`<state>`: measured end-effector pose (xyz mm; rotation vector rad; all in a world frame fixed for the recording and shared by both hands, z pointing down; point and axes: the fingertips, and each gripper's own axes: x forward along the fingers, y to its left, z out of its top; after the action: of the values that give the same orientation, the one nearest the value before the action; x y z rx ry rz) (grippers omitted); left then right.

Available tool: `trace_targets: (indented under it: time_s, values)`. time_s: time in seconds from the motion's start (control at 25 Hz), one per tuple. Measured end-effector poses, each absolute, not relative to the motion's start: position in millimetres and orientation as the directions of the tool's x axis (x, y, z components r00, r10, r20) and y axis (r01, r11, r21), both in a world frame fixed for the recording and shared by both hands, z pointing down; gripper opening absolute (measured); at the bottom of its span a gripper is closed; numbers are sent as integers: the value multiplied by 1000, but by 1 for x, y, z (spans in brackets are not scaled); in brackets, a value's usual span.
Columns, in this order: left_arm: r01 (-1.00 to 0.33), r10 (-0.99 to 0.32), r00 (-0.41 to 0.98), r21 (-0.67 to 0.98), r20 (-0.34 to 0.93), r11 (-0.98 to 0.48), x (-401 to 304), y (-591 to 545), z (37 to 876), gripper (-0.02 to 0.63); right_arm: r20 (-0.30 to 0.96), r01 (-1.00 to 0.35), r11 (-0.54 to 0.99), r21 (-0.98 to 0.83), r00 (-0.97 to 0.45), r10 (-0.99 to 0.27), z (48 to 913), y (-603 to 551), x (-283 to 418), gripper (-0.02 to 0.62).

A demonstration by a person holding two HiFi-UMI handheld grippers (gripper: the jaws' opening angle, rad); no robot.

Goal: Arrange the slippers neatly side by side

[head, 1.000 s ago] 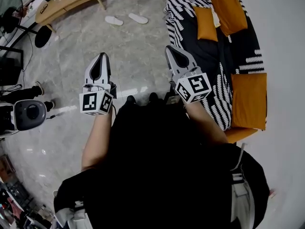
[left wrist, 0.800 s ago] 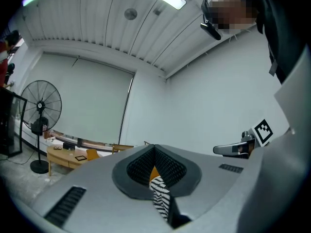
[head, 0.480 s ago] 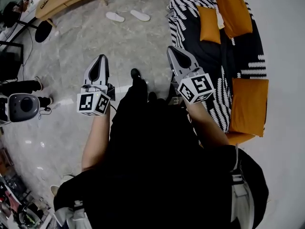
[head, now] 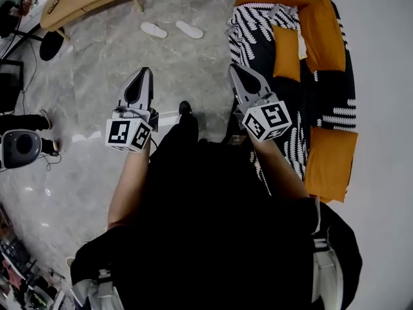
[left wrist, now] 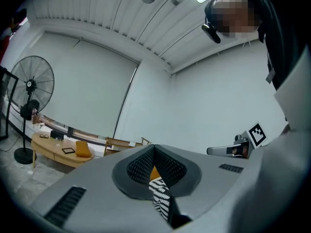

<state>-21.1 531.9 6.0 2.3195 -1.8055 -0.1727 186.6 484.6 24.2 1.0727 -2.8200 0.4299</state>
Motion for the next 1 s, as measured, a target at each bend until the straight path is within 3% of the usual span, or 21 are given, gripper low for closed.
trace_targets:
  time_s: [0.4,0.76,1.0]
  values:
    - [-917,-951,309,272,16,-293,-76,422,10,15,206,-682,700,-215,-732,-650,17,384,126,32]
    - [-903,-945,327,305,31,-303,-83,329,35,15,237,-720,651,-241,-694,-680,40,305,141,32]
    - [-924,-960,273,297,67,-243,-87,235,49,15,233,-664,685,-299,-747,-622,67,205,129,32]
